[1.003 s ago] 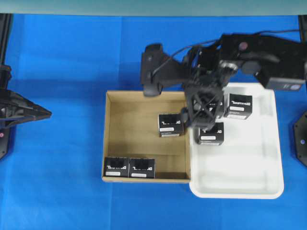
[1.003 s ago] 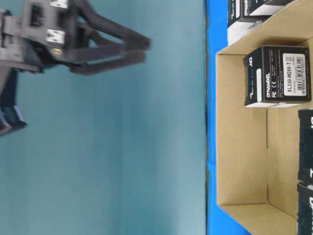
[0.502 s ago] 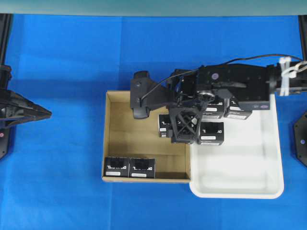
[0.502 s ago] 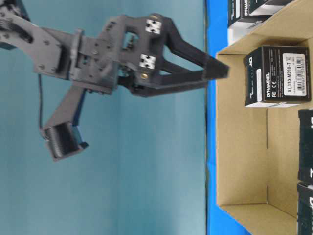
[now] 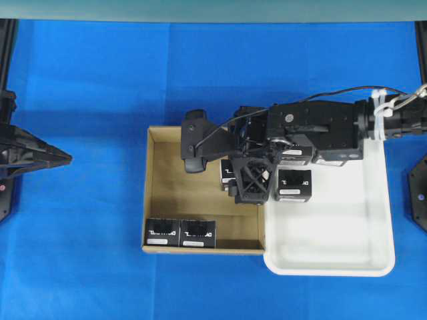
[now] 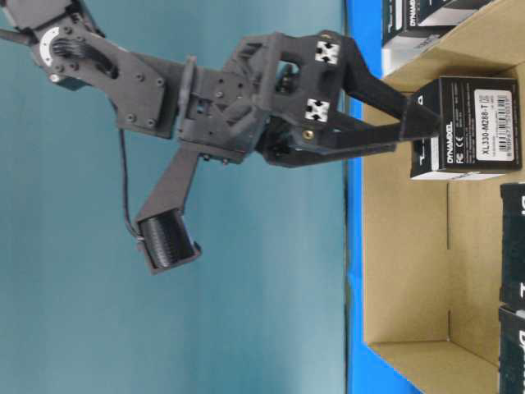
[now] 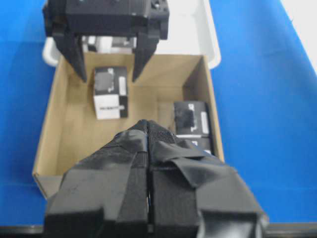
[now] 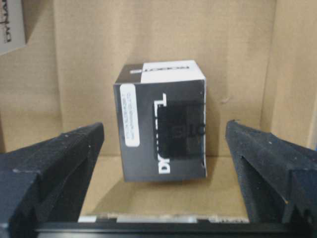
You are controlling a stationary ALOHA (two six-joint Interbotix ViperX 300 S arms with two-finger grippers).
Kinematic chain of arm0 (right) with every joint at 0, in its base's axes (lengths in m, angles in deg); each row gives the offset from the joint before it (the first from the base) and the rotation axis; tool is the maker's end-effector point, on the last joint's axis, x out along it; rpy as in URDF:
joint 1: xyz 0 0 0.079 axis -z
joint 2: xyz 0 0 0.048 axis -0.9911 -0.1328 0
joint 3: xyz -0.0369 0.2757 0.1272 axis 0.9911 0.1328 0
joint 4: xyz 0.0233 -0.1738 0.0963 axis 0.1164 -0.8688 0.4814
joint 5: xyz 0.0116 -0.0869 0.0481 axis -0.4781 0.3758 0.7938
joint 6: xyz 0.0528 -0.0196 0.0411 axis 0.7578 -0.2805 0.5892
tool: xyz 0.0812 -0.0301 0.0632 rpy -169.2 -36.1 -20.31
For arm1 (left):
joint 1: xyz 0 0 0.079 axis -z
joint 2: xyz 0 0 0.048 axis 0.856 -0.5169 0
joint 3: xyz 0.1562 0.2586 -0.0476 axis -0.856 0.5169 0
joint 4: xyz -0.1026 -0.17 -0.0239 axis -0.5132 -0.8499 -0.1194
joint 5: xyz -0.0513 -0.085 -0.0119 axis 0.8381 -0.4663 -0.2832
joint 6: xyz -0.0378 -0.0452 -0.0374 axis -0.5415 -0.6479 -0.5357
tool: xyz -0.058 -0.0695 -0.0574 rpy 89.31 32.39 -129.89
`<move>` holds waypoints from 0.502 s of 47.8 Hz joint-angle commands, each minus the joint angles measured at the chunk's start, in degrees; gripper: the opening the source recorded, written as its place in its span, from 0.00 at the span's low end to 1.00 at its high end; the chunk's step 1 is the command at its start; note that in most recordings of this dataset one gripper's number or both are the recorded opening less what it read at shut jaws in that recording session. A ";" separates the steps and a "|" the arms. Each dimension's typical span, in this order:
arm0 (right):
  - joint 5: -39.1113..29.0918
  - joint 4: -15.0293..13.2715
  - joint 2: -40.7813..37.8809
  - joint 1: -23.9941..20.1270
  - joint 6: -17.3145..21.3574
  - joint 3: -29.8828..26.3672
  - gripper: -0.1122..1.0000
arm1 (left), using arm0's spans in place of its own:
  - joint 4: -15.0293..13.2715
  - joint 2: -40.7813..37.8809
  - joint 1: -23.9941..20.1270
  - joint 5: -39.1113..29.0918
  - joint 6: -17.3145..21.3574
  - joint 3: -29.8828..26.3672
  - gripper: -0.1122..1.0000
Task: Pick the box from inside the cardboard box.
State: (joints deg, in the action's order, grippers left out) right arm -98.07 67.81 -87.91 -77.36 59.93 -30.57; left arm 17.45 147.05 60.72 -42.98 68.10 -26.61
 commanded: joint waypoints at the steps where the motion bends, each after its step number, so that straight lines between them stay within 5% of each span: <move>1: 1.05 0.18 -1.32 -0.18 -0.18 0.26 0.99 | 0.09 -0.26 0.09 0.35 -0.09 -1.41 0.04; 24: 4.92 0.18 -5.71 -0.44 -1.14 1.23 0.99 | 0.18 -0.35 0.09 0.35 -0.09 -1.49 0.04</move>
State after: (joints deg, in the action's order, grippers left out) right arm -93.41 67.90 -93.45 -77.54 58.79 -29.43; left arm 17.45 147.05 60.72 -42.98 68.02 -26.61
